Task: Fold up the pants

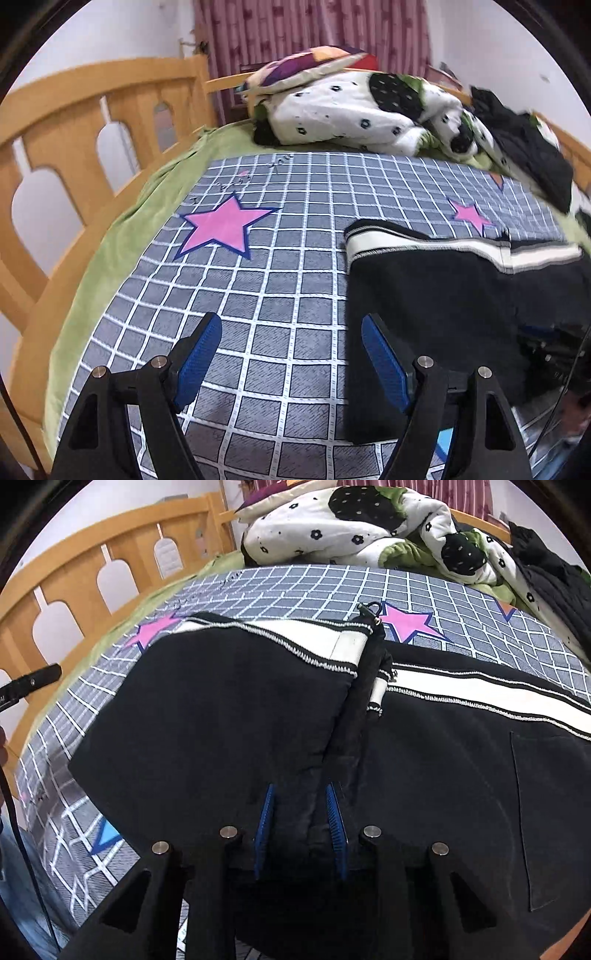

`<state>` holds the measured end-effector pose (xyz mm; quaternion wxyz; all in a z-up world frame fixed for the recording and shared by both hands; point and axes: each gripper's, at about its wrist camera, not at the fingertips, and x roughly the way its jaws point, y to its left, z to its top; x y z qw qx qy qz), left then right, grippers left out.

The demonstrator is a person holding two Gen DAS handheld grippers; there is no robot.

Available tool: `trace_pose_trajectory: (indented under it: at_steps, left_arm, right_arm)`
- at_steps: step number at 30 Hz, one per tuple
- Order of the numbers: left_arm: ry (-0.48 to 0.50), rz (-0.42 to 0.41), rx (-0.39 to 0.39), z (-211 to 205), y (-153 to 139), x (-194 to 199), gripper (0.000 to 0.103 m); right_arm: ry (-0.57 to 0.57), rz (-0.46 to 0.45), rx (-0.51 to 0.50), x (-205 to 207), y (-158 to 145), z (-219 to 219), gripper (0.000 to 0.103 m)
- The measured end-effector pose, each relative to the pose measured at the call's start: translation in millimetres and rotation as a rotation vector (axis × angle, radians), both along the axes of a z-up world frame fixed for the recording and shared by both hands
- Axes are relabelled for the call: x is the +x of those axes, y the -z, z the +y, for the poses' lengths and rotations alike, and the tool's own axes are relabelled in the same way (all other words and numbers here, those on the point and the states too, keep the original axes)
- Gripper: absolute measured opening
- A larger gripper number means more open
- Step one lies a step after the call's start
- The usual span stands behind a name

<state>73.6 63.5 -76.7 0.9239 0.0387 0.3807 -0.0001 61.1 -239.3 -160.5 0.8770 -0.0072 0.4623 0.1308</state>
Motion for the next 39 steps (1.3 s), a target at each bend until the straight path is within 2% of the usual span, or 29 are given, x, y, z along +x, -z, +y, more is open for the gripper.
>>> trace_pose_trajectory:
  at_steps: [3, 4, 5, 7, 9, 12, 14, 15, 17, 18, 19, 20, 21, 23, 24, 27, 31, 32, 33, 34, 36, 38, 39]
  left_arm:
    - [0.025, 0.006, 0.011, -8.5, 1.3, 2.5, 0.077]
    - [0.029, 0.004, 0.020, -12.1, 1.8, 3.9, 0.077]
    - [0.028, 0.002, 0.030, -15.5, 2.8, 5.9, 0.077]
    - [0.010, 0.008, 0.032, -17.2, 4.0, 10.6, 0.077]
    - [-0.032, -0.001, 0.015, -12.0, 2.0, 13.5, 0.077]
    - [-0.056, -0.014, -0.046, 1.3, -3.2, 13.6, 0.077]
    - [-0.067, -0.007, -0.090, 11.5, -2.5, 14.8, 0.077]
    - [-0.074, 0.003, -0.101, 14.5, -0.8, 16.3, 0.077]
    - [-0.086, 0.032, -0.138, 22.2, 3.8, 21.2, 0.077]
    - [-0.093, 0.042, -0.157, 25.6, 5.4, 23.1, 0.077]
    - [-0.097, 0.045, -0.166, 27.4, 6.2, 24.3, 0.077]
    - [-0.102, 0.045, -0.177, 29.2, 6.7, 25.7, 0.077]
    - [-0.102, 0.043, -0.180, 28.9, 6.9, 26.3, 0.077]
    - [-0.101, 0.038, -0.177, 27.5, 7.7, 29.5, 0.077]
    - [-0.100, 0.037, -0.175, 26.3, 8.2, 31.8, 0.077]
    - [-0.093, 0.045, -0.179, 22.3, 11.5, 39.0, 0.077]
    - [-0.084, 0.052, -0.159, 17.5, 15.6, 45.8, 0.077]
    - [-0.086, 0.049, -0.151, 17.1, 15.9, 47.1, 0.077]
    - [-0.086, 0.049, -0.149, 17.3, 15.9, 47.9, 0.077]
    - [-0.086, 0.049, -0.152, 17.7, 16.4, 48.7, 0.077]
    - [-0.087, 0.052, -0.162, 19.4, 17.1, 48.8, 0.077]
    - [-0.084, 0.055, -0.179, 20.3, 16.9, 47.7, 0.077]
    - [-0.074, 0.057, -0.192, 19.9, 16.9, 47.5, 0.077]
  right_arm:
    - [0.008, 0.012, 0.005, 1.3, 0.6, 0.3, 0.028]
    - [-0.002, 0.014, -0.010, 2.6, 1.0, 2.2, 0.025]
    - [-0.014, 0.000, -0.039, 1.9, 1.9, 5.6, 0.011]
    - [-0.026, -0.024, -0.069, -0.6, 2.7, 8.8, 0.008]
    - [-0.024, -0.046, -0.022, -5.7, -7.3, 0.1, 0.007]
    - [0.025, -0.112, 0.146, -23.6, -34.0, -30.5, 0.005]
    - [0.049, -0.134, 0.157, -32.6, -40.2, -41.8, 0.005]
    - [0.041, -0.094, 0.144, -30.9, -32.9, -42.6, 0.005]
    - [-0.003, 0.019, 0.127, -21.5, -13.8, -34.9, 0.009]
    - [-0.017, 0.035, 0.097, -18.5, -8.2, -30.1, 0.009]
    - [-0.019, 0.007, 0.090, -18.1, -12.0, -29.6, 0.010]
    - [-0.023, -0.020, 0.105, -17.5, -18.6, -31.1, 0.017]
    - [-0.020, -0.032, 0.132, -15.8, -23.2, -33.5, 0.031]
    - [0.017, -0.061, 0.199, -4.1, -31.0, -41.2, 0.049]
    - [0.031, -0.063, 0.200, 3.9, -31.7, -42.2, 0.049]
    - [0.072, -0.015, 0.119, 44.6, -21.2, -36.6, 0.049]
    - [0.104, 0.135, 0.143, 82.2, 20.4, -34.4, 0.050]
    - [0.102, 0.087, 0.115, 80.5, 20.1, -29.3, 0.040]
    - [0.063, 0.058, 0.078, 78.6, 17.2, -21.0, 0.023]
    - [0.045, 0.031, 0.046, 75.1, 14.2, -15.9, 0.019]
    - [0.028, -0.040, 0.072, 67.3, -0.9, -22.3, 0.014]
    - [0.070, -0.095, 0.197, 58.9, -27.4, -50.7, 0.014]
    - [0.099, -0.126, 0.220, 54.8, -36.9, -64.0, 0.014]
